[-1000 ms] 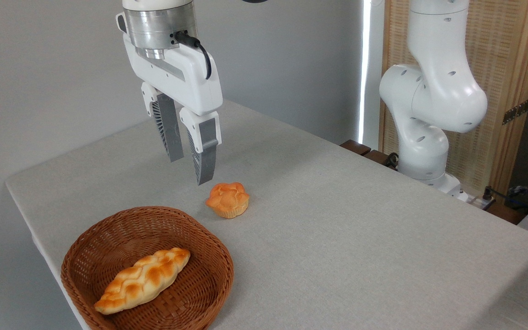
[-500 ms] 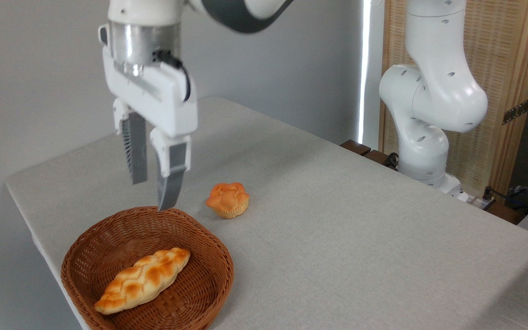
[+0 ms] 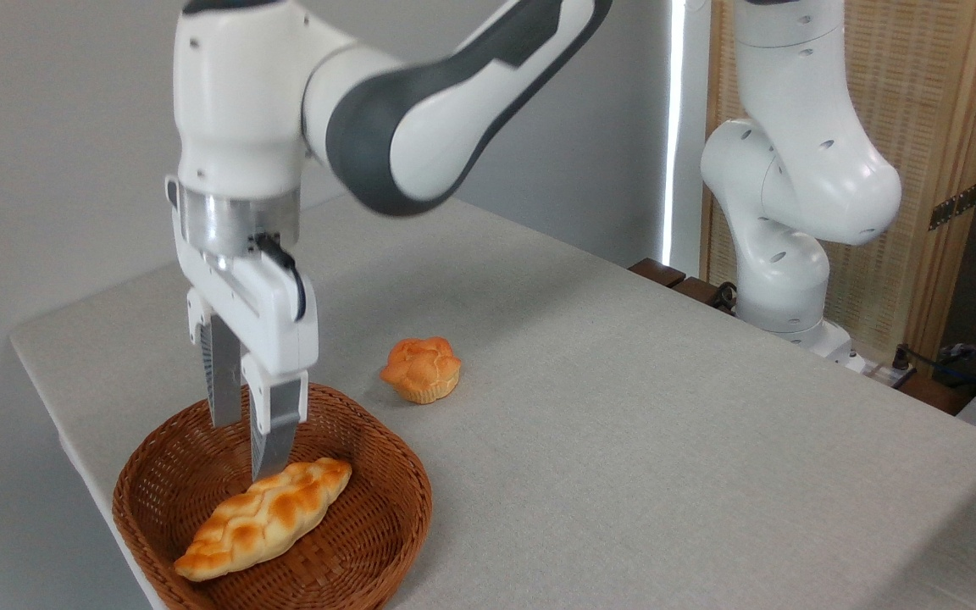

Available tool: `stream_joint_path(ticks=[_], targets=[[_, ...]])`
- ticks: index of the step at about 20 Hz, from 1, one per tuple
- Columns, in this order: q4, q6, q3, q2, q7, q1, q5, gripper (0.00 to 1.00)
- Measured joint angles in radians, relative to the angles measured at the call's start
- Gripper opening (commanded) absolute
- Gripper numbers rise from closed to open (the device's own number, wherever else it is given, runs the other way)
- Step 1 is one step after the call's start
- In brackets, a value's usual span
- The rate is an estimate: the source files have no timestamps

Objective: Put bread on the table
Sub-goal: 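Lower the open gripper down over the braided loaf in the basket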

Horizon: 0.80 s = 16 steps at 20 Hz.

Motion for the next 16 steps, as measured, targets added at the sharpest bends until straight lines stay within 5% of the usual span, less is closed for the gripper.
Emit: stream_joint_path(ticks=[8, 16], targets=[[-0.035, 0.02, -0.003, 0.022, -0.045, 0.005, 0.0, 1.0], [-0.109, 0.179, 0.0, 0.043, -0.08, 0.019, 0.0, 1.0]])
